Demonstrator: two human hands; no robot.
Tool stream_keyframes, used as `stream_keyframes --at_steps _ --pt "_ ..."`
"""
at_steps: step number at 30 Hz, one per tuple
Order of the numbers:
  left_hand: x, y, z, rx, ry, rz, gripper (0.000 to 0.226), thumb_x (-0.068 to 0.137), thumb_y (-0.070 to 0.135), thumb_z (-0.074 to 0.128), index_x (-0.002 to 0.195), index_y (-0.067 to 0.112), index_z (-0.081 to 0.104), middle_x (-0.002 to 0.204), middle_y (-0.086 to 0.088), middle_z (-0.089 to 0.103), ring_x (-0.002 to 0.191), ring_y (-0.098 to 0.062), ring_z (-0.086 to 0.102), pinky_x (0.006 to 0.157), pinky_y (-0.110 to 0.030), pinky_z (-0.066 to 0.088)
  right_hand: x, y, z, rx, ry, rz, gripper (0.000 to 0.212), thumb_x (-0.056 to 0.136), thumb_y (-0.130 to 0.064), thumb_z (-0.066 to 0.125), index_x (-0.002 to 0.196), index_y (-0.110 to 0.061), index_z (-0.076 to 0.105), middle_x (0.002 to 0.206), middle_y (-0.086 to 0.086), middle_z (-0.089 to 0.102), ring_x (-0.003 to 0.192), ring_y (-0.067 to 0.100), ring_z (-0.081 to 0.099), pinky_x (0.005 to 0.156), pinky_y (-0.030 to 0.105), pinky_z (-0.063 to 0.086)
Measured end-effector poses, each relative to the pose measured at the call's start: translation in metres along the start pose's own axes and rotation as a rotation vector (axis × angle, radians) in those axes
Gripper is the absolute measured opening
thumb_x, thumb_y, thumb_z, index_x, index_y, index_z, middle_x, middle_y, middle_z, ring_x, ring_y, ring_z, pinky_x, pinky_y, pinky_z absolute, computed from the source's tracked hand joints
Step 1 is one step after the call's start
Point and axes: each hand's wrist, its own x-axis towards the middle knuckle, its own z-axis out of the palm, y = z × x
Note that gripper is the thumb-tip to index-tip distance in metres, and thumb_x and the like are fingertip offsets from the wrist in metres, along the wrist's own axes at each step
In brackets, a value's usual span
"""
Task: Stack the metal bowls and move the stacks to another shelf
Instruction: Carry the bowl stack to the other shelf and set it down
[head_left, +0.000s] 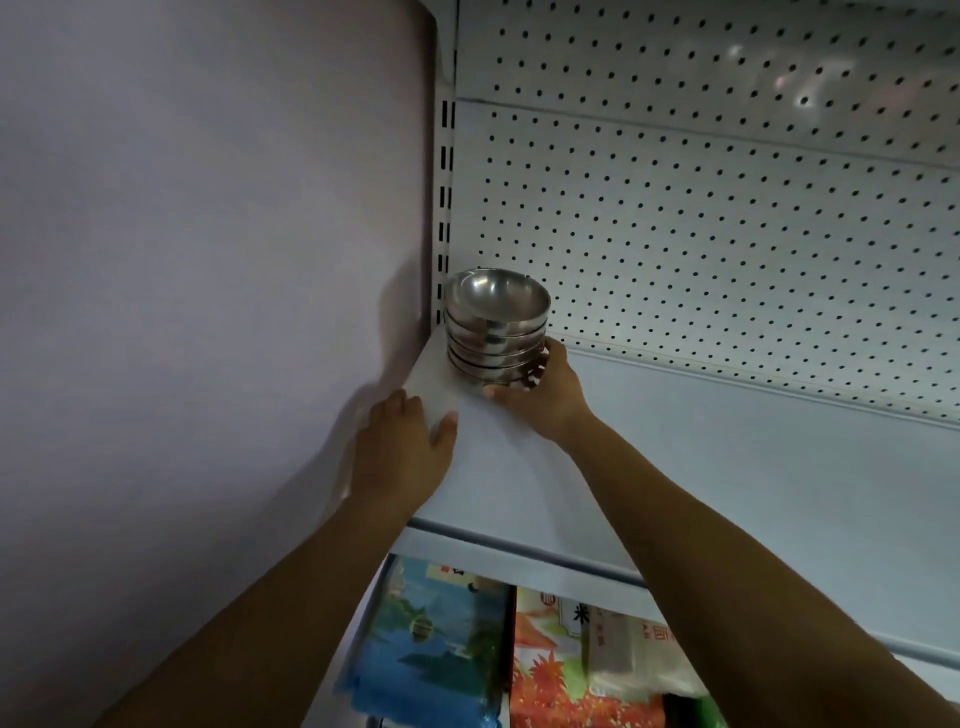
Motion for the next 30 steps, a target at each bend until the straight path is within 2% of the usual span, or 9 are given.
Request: stream_keyframes --at_steps 3,7,12,17,23,25,28,30 --pt "0.004 -0.001 0.002 0.033 -0.028 0.007 0.062 0.101 0.057 0.042 0.132 0.006 0.056 0.146 -0.014 0.048 0.131 -0.034 0.046 0.105 -0.046 0.044 0.019 -0.004 0.010 0.007 0.004 0.007 0.098 0.074 -0.030 0.093 0.149 -0.014 0.033 0.121 -0.007 0.054 0.111 0.014 0.058 0.092 0.026 0.048" --pt "0.007 -0.001 0.002 0.056 -0.078 0.016 0.066 0.098 0.063 0.042 0.135 0.010 0.052 0.149 -0.013 0.042 0.132 -0.034 0.043 0.104 -0.045 0.042 0.043 -0.006 0.021 -0.040 0.071 -0.007 0.087 0.064 -0.037 0.097 0.135 -0.016 0.052 0.122 -0.004 0.065 0.112 0.015 0.065 0.092 0.030 0.055" --pt "0.008 -0.003 0.002 0.028 -0.064 0.009 0.063 0.101 0.059 0.042 0.137 0.009 0.053 0.150 -0.011 0.042 0.133 -0.032 0.042 0.106 -0.045 0.040 0.058 -0.010 0.033 -0.021 0.093 0.021 0.098 0.060 -0.038 0.097 0.140 -0.016 0.045 0.134 0.005 0.057 0.120 0.022 0.060 0.104 0.041 0.054" --pt "0.010 -0.004 0.004 0.000 -0.038 0.001 0.057 0.102 0.054 0.043 0.134 0.008 0.056 0.145 -0.011 0.047 0.129 -0.031 0.045 0.103 -0.046 0.043 0.064 -0.012 0.037 -0.022 0.097 0.027 0.080 0.069 -0.031 0.094 0.133 -0.010 0.051 0.123 0.002 0.064 0.110 0.018 0.065 0.089 0.030 0.054" --pt "0.008 -0.003 0.002 -0.032 -0.026 -0.008 0.056 0.101 0.052 0.047 0.132 0.006 0.058 0.143 -0.011 0.049 0.127 -0.031 0.047 0.102 -0.046 0.045 0.050 -0.016 0.026 -0.056 0.009 0.055 0.084 0.075 -0.032 0.092 0.141 -0.011 0.044 0.129 0.001 0.061 0.118 0.020 0.060 0.091 0.030 0.048" --pt "0.009 -0.003 0.002 -0.020 -0.022 -0.007 0.056 0.101 0.052 0.048 0.130 0.005 0.059 0.140 -0.012 0.052 0.126 -0.032 0.049 0.100 -0.047 0.047 0.036 -0.015 0.018 -0.131 -0.026 0.034 0.084 0.082 -0.031 0.087 0.148 -0.010 0.039 0.140 0.006 0.054 0.129 0.024 0.052 0.098 0.031 0.044" --pt "0.008 -0.003 0.001 -0.040 0.006 -0.016 0.056 0.100 0.051 0.051 0.131 0.004 0.059 0.137 -0.013 0.056 0.128 -0.033 0.049 0.102 -0.047 0.046 0.010 -0.008 0.005 -0.281 -0.093 -0.010 0.100 0.087 -0.044 0.080 0.161 -0.010 0.022 0.164 0.009 0.033 0.151 0.028 0.031 0.120 0.040 0.030" --pt "0.005 -0.001 -0.001 -0.072 0.031 -0.020 0.057 0.100 0.049 0.053 0.136 0.005 0.058 0.139 -0.014 0.058 0.132 -0.032 0.048 0.106 -0.045 0.044 -0.012 -0.006 -0.007 -0.358 -0.147 -0.035 0.099 0.090 -0.049 0.074 0.162 -0.011 0.018 0.167 0.009 0.028 0.154 0.027 0.026 0.122 0.041 0.026"
